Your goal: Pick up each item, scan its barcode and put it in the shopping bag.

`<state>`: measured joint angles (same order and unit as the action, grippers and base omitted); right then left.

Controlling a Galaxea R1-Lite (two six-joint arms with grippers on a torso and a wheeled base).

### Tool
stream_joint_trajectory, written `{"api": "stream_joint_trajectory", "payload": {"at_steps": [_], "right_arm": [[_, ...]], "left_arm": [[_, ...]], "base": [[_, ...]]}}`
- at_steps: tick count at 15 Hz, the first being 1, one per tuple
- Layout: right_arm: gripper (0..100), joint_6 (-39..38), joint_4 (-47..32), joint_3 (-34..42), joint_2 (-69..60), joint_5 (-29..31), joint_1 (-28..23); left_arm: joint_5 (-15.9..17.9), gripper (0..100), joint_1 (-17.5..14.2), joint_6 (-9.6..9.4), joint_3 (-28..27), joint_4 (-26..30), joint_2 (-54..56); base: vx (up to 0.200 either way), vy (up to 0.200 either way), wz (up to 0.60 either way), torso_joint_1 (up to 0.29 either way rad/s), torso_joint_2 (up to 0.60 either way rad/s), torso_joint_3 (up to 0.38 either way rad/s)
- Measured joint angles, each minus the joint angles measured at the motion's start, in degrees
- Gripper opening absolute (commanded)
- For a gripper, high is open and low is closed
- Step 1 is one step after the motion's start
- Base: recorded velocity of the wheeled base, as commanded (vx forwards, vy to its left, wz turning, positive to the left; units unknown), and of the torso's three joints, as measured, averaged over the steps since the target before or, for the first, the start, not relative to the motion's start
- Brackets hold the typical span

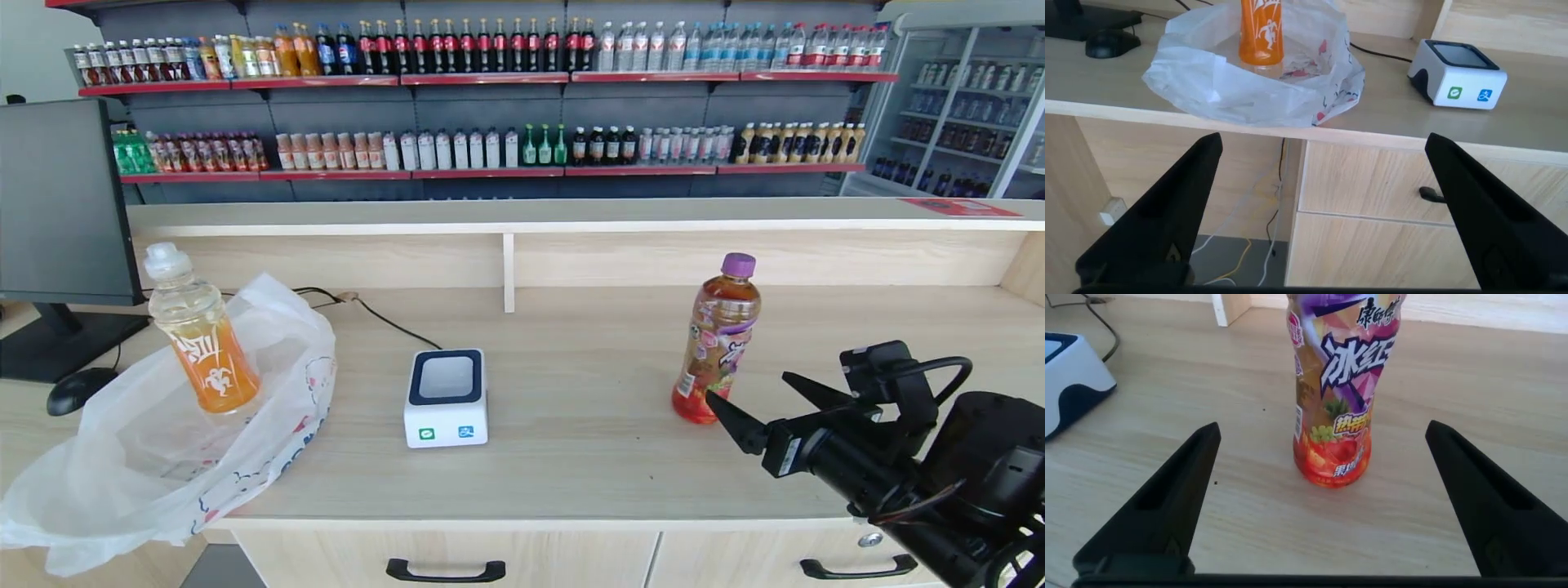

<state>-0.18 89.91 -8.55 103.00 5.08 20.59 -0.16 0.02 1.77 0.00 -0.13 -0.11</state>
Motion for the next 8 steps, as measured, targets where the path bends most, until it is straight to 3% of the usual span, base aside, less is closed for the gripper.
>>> {"api": "stream_joint_trajectory", "payload": {"at_steps": [8], "right_arm": [[100,-0.99,0.01,-4.32,3.78,0.06,-2.13]], "left_arm": [[0.00,100,-0.02,-0.02,0.00,-0.02,0.00]], "base": [[0.000,0.000,0.00,0.000,0.00,0.000]]}}
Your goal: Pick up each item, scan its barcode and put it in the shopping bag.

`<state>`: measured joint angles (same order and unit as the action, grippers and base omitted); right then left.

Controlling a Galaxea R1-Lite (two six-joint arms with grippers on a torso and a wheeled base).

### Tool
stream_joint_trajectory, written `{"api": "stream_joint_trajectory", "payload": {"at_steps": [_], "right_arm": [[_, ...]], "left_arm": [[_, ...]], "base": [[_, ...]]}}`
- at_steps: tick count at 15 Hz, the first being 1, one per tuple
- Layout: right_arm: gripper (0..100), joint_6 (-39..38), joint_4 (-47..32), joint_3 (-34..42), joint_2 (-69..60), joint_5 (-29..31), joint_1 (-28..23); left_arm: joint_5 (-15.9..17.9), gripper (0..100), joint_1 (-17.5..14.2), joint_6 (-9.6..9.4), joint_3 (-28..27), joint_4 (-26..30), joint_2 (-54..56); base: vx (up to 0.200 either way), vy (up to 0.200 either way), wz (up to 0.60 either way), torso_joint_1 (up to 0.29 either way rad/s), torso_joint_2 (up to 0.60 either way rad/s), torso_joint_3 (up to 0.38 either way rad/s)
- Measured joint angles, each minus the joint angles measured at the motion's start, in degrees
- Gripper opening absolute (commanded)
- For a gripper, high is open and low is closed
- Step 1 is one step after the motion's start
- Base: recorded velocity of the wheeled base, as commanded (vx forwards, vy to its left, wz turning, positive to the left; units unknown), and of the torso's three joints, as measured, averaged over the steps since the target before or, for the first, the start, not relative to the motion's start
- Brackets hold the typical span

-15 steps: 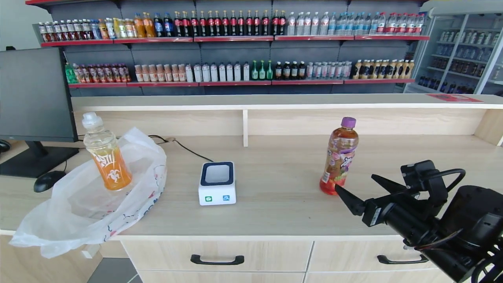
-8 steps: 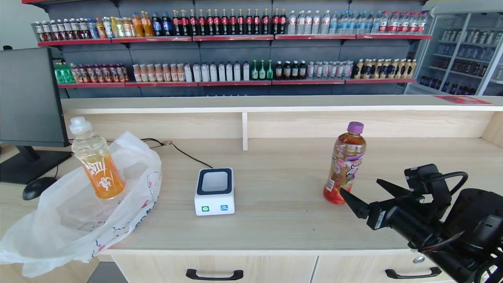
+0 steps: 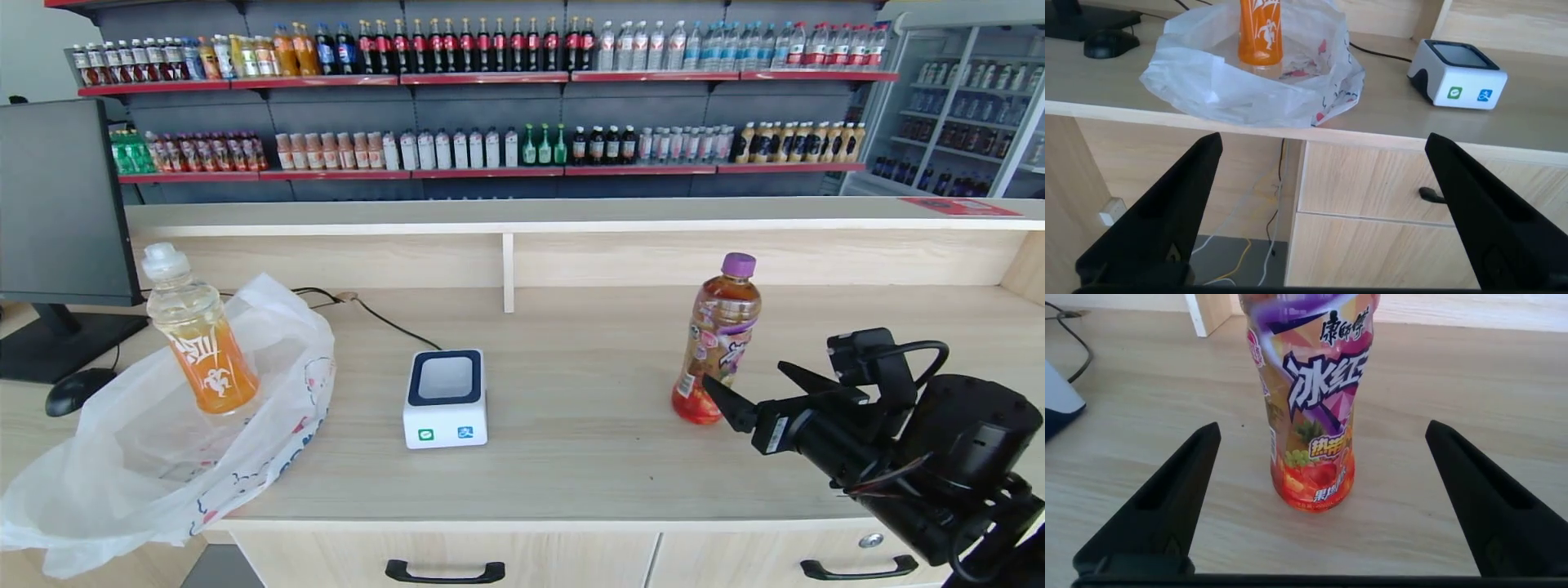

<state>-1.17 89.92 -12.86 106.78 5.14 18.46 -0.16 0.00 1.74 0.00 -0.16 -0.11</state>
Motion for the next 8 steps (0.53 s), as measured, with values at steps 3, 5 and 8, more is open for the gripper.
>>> {"api": "stream_joint_trajectory", "payload": {"at_steps": [3,5,8], "right_arm": [[100,0.00,0.02,-1.35,1.30,0.22,-0.05],[100,0.00,0.05,-2.49,2.12,2.24,0.04],[100,-1.28,0.02,-4.91,3.54,4.97,1.19]], "left_arm": [[0.00,100,0.00,0.00,0.00,0.00,0.00],[0.00,100,0.00,0.00,0.00,-0.02,0.00],[0.00,100,0.00,0.00,0.00,0.00,0.00]], "base": [[0.000,0.000,0.00,0.000,0.00,0.000],[0.000,0.000,0.00,0.000,0.00,0.000],[0.000,0.000,0.00,0.000,0.00,0.000]]}}
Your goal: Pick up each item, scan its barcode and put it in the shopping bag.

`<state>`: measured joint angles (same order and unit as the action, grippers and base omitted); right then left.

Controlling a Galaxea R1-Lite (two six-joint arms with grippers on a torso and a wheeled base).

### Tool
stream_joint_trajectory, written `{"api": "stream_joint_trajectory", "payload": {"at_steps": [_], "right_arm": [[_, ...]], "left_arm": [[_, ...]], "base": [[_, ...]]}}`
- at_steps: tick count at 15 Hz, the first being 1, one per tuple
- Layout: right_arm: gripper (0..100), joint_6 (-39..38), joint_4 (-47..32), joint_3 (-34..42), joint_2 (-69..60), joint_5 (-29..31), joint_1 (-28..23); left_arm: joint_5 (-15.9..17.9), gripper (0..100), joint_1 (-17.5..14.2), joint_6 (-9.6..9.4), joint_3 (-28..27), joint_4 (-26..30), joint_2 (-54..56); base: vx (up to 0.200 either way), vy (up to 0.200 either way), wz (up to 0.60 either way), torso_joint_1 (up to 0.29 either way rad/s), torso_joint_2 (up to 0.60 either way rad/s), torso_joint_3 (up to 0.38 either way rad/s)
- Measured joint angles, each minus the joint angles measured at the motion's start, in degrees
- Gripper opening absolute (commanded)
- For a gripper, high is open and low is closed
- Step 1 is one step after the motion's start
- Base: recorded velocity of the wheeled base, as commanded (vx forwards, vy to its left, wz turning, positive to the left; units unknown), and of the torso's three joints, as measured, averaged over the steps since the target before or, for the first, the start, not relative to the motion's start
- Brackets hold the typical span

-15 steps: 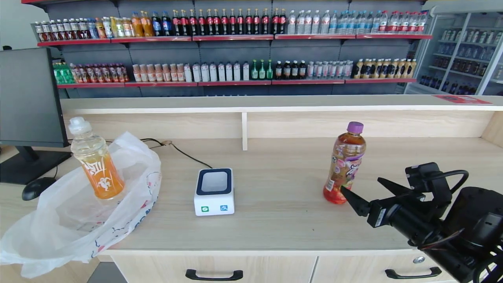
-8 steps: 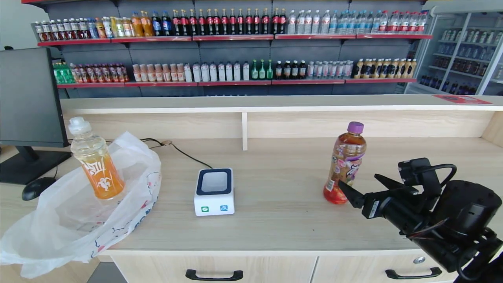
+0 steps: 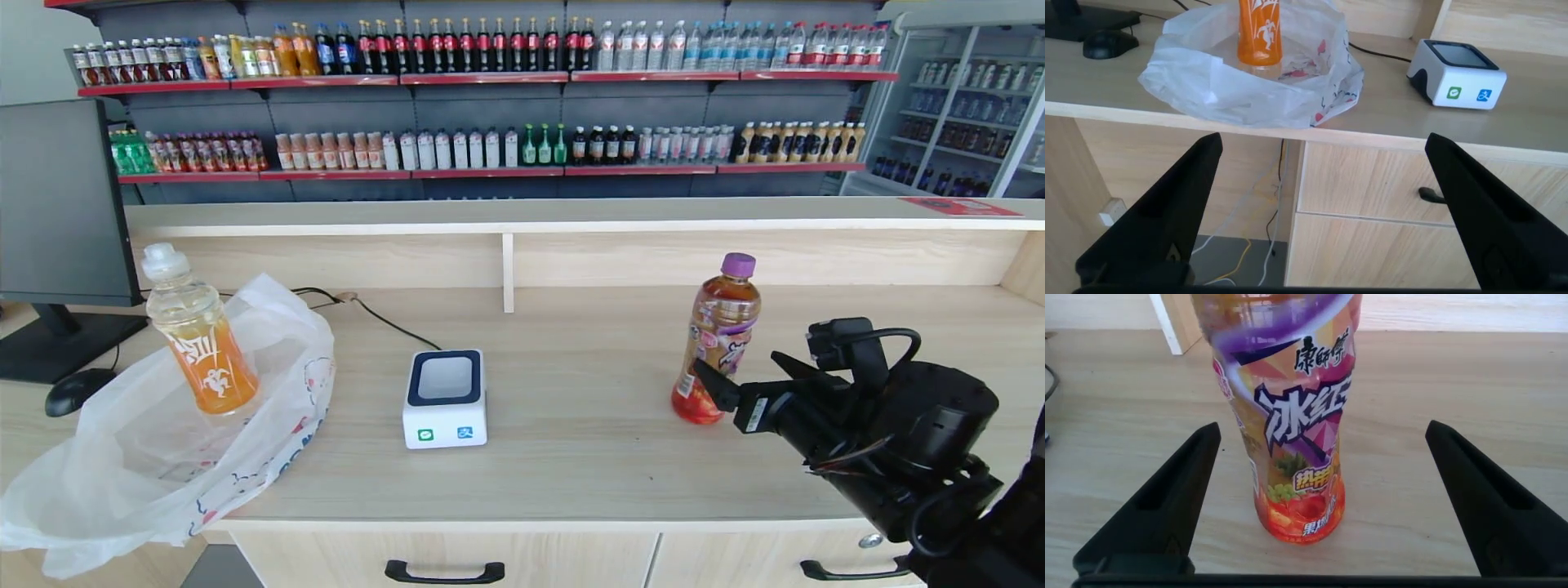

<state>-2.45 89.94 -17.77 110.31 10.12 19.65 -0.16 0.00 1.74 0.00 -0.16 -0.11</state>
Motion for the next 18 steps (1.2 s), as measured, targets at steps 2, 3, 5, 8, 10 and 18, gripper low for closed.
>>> {"api": "stream_joint_trajectory", "payload": {"at_steps": [2,3,5,8,10,18], "right_arm": [[100,-0.09,0.00,-0.68,0.88,0.28,1.07],[100,-0.11,-0.04,-1.27,1.26,0.74,1.23],[100,-0.67,0.02,-3.44,2.26,1.40,1.27],[100,-0.91,0.02,-6.12,3.74,1.48,1.07],[100,-1.07,-0.02,-7.80,4.99,1.48,0.60],[100,-1.10,0.00,-12.62,8.59,1.48,-0.55]], "left_arm": [[0.02,100,0.00,0.00,0.00,0.00,0.00],[0.02,100,0.00,0.00,0.00,0.00,0.00],[0.02,100,0.00,0.00,0.00,0.00,0.00],[0.00,100,0.00,0.00,0.00,0.00,0.00],[0.00,100,0.00,0.00,0.00,0.00,0.00],[0.00,100,0.00,0.09,0.00,-0.06,0.00]], "base": [[0.000,0.000,0.00,0.000,0.00,0.000],[0.000,0.000,0.00,0.000,0.00,0.000],[0.000,0.000,0.00,0.000,0.00,0.000],[0.000,0.000,0.00,0.000,0.00,0.000],[0.000,0.000,0.00,0.000,0.00,0.000],[0.000,0.000,0.00,0.000,0.00,0.000]]}}
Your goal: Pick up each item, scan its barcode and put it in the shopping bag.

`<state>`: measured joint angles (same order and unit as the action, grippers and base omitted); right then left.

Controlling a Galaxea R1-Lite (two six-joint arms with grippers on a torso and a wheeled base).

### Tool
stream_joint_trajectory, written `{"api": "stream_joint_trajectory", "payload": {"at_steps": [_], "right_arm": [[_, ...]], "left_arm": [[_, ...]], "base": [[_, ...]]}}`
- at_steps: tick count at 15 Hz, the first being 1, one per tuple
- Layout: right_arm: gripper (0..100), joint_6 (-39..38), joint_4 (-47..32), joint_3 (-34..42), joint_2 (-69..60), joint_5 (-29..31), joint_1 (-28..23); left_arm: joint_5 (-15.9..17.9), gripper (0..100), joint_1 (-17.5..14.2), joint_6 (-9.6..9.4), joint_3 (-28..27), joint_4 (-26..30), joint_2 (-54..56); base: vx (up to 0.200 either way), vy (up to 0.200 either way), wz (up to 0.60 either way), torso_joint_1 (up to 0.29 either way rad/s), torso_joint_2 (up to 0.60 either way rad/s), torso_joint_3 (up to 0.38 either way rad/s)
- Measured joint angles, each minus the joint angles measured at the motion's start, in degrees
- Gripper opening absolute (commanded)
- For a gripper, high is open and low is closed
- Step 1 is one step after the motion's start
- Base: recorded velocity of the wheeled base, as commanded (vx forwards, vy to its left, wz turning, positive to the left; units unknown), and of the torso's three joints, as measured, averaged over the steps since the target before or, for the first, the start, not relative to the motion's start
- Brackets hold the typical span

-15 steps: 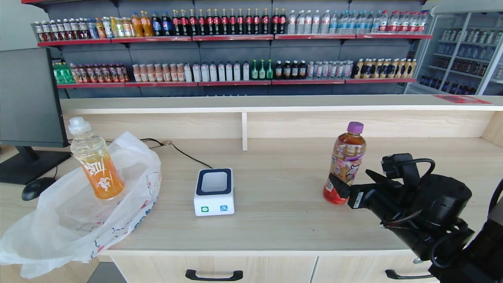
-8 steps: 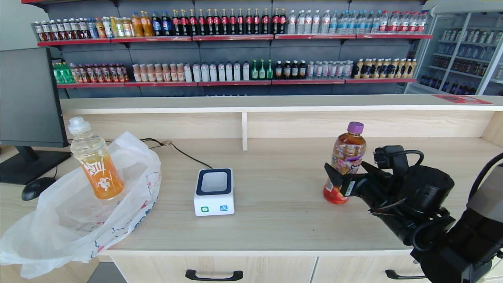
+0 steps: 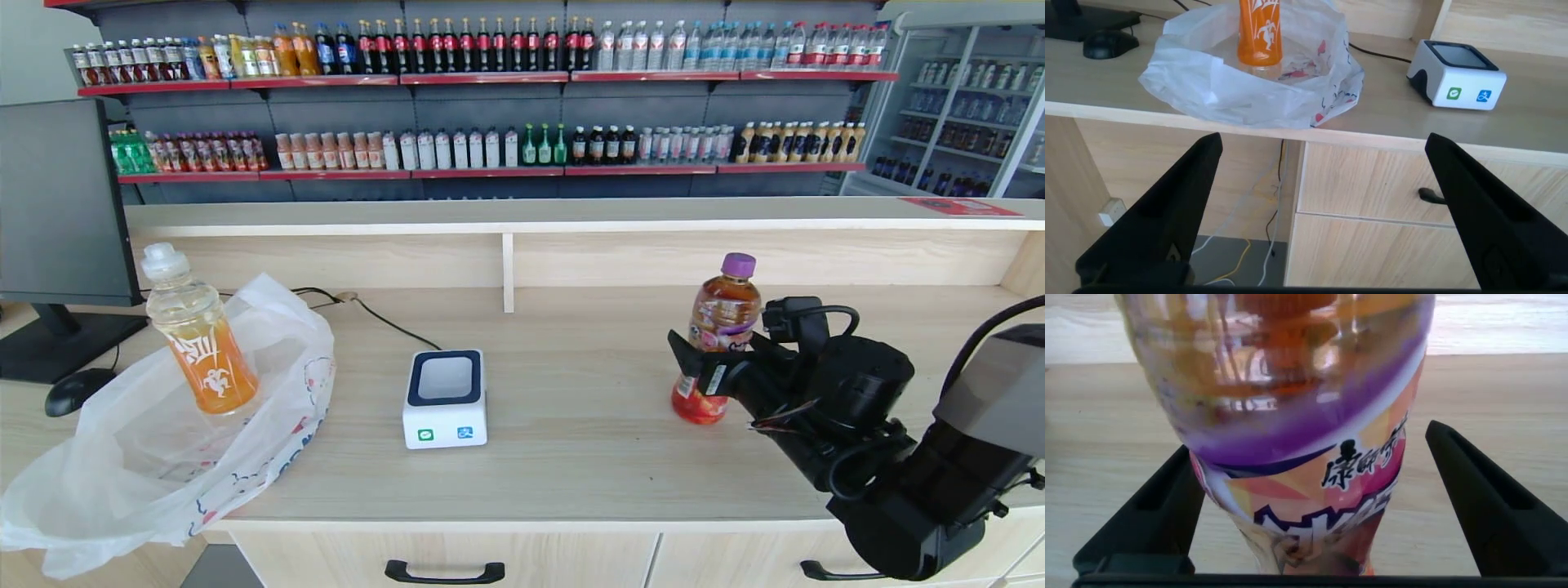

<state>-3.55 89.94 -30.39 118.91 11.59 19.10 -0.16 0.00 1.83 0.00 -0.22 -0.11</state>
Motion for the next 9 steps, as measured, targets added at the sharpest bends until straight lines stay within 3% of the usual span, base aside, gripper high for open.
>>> {"api": "stream_joint_trajectory", "payload": {"at_steps": [4,5,9], "right_arm": [[100,0.00,0.00,-1.24,0.69,0.00,-0.50],[0,0.02,0.00,-1.27,0.79,0.00,-0.50],[0,0.00,-0.22,-1.99,0.83,0.09,-0.45]], "left_arm": [[0.02,100,0.00,-0.05,0.00,-0.02,0.00],[0.00,100,0.00,-0.02,0.00,-0.02,0.00],[0.02,100,0.00,0.00,0.00,-0.02,0.00]], "base": [[0.000,0.000,0.00,0.000,0.00,0.000],[0.000,0.000,0.00,0.000,0.00,0.000],[0.000,0.000,0.00,0.000,0.00,0.000]]}}
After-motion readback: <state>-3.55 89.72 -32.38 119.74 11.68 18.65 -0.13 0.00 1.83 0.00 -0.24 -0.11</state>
